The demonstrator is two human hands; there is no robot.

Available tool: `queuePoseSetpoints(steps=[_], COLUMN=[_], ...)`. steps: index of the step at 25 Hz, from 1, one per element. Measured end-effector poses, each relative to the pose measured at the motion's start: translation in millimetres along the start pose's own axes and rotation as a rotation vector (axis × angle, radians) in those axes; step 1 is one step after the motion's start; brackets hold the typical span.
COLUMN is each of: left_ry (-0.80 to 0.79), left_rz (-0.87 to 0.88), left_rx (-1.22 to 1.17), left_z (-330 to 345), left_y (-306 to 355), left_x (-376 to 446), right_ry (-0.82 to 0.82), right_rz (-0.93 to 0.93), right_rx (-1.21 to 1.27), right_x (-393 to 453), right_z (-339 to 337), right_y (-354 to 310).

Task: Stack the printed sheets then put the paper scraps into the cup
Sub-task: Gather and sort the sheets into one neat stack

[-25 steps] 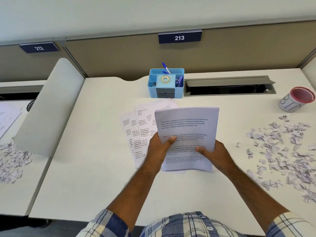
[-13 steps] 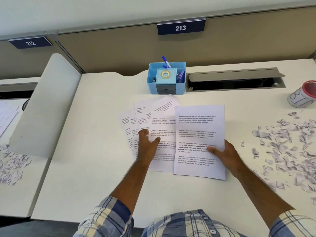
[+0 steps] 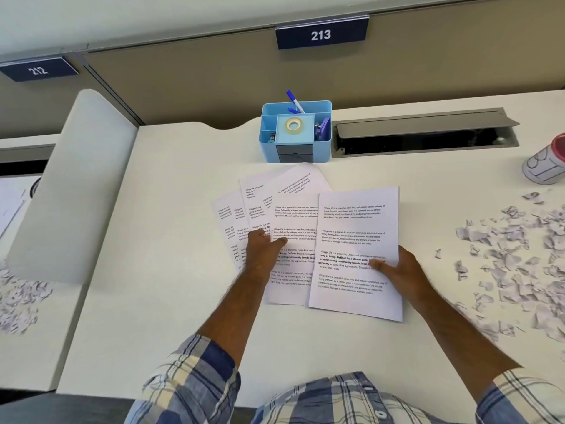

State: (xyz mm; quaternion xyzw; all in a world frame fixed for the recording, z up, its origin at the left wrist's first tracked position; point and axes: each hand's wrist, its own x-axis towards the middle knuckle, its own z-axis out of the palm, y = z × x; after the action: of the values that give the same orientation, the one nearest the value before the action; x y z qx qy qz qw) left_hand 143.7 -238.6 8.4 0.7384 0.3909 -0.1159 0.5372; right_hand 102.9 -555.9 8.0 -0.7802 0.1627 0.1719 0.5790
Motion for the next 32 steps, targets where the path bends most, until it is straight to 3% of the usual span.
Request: queuePoseSetpoints(steps=[9,17,32], left_ry=[-0.095,0.014,-0.019], left_rz=[-0.048,-0.095,-0.059], left_rx=[-0.042,0.002,0.024], left_z=[18,32,31], left_y=[23,16,31], left_x=[-1,17,9], right_ry=[0.013,0.009,0.013], right_rz=[0.025,0.029,0.040], right_rx=[-0.031,-0.002,-0.024], right_x=[1,1,5], right_z=[1,1,1], right_y=[2,4,8])
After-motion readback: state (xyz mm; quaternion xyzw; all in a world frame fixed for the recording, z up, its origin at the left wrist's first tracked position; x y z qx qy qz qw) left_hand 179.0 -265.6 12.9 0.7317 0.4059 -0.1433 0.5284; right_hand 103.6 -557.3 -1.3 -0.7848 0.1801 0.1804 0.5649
